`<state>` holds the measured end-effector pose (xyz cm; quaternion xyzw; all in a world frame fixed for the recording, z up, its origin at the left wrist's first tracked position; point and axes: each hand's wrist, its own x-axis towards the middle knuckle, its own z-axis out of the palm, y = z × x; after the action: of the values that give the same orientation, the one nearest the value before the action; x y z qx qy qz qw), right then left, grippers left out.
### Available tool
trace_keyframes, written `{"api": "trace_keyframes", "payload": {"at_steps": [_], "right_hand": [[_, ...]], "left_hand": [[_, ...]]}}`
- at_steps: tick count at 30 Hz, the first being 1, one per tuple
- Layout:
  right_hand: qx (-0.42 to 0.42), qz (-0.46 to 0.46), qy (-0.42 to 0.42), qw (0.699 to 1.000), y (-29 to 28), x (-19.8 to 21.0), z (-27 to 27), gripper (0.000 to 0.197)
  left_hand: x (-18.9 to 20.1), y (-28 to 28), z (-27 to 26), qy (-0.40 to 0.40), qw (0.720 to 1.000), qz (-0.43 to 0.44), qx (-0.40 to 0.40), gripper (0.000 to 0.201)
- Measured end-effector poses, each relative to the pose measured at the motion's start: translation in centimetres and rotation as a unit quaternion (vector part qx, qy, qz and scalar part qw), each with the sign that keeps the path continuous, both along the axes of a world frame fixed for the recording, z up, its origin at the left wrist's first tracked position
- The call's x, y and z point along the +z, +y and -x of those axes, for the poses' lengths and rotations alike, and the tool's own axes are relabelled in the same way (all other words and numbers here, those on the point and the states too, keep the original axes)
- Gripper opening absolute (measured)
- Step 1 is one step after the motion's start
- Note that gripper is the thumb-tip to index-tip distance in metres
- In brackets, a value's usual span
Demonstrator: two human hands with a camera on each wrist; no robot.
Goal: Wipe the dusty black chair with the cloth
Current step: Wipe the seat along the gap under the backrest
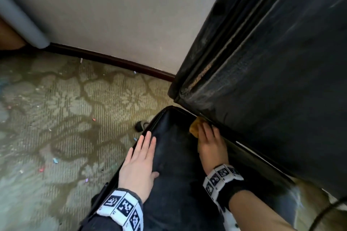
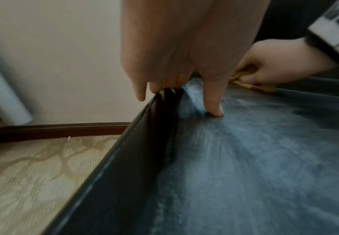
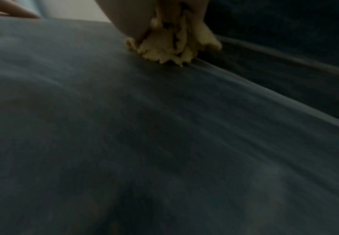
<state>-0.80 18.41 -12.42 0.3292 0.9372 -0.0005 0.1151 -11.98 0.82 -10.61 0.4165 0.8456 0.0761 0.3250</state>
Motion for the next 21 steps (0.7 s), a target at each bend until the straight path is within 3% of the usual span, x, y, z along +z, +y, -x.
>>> {"api": "trace_keyframes", "payload": {"at_steps": [3,7,11,16,21], "right_hand": [[-0.057,0.007,0.035,0.998,0.1,1.2,-1.5,0.047],[-0.026,0.010,0.144,0.989,-1.7,1.4,3.5,0.039],[-0.021,0.052,0.078,0.995,-3.4,0.2,6.7,0.046],[-0.033,-0.042,0.072,0.996,-1.5,-0.1,0.2,0.043],[-0.118,-0.008,0.012,0.993,0.1,0.8,-11.2,0.043]], "left_hand": [[0.0,0.6,-0.1,0.035,0.999,-0.006,-0.017,0.105],[1.1,4.1,-1.4,0.042,0.997,-0.027,-0.064,0.097],[0.3,5.0,-2.6,0.034,0.995,0.007,-0.097,0.069],[0.3,4.8,-2.5,0.059,0.994,0.033,-0.090,0.093],[0.9,5.2,-2.8,0.041,0.996,0.043,-0.072,0.094]]}}
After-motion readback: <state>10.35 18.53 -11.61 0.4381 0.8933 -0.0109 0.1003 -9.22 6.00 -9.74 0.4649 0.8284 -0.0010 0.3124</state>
